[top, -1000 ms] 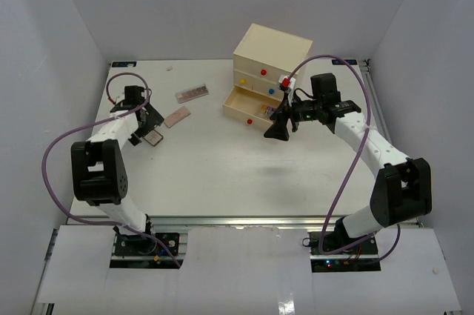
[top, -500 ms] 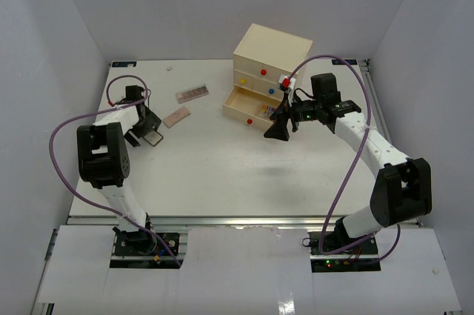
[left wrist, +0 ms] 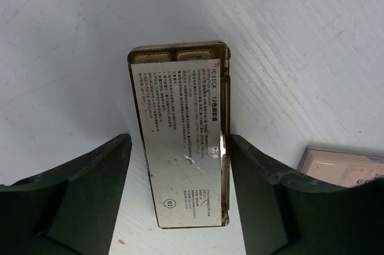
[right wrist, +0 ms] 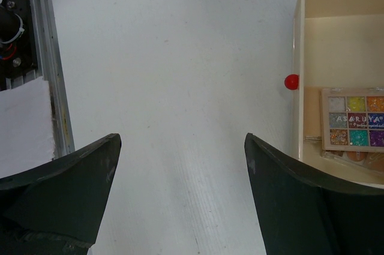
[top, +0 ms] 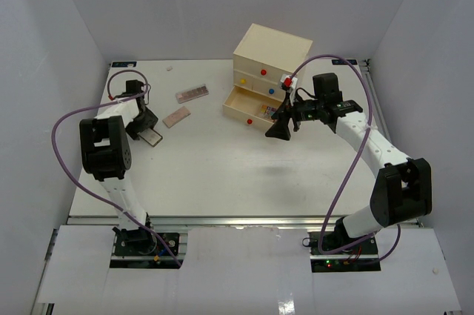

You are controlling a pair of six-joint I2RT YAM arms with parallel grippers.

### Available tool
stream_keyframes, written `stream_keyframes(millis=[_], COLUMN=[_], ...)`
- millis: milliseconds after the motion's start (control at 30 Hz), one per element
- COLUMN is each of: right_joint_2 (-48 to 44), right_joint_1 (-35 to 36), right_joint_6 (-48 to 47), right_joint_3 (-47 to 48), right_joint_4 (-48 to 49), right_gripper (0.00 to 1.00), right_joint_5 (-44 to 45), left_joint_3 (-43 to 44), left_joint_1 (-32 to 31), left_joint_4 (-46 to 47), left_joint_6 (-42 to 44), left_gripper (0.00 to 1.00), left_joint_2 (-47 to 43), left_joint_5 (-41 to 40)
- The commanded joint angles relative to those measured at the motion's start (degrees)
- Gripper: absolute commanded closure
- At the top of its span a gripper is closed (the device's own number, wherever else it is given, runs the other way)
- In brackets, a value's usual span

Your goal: Organize the makeup

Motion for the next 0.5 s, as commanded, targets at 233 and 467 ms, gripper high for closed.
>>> stream_keyframes(millis=[233, 467], right_joint_2=[-1.67, -2.01], right_joint_1=[-0.78, -1.21], right_joint_6=[-1.3, -1.39], right_joint_3=[0.17, 0.25], right_joint_4=[-1.2, -1.21], right_gripper=[0.1, 0.1], right_joint_5=[-1.71, -2.07], left_joint_3=[-3.07, -6.41], left_joint_1=[0.42, 0.17], left_joint_4=[1.42, 7.32], left_joint_6=[0.17, 4.42], left_gripper=[0.79, 1.0], left_joint_2=[-1.31, -9.89], left_joint_5=[-0.04, 18.32])
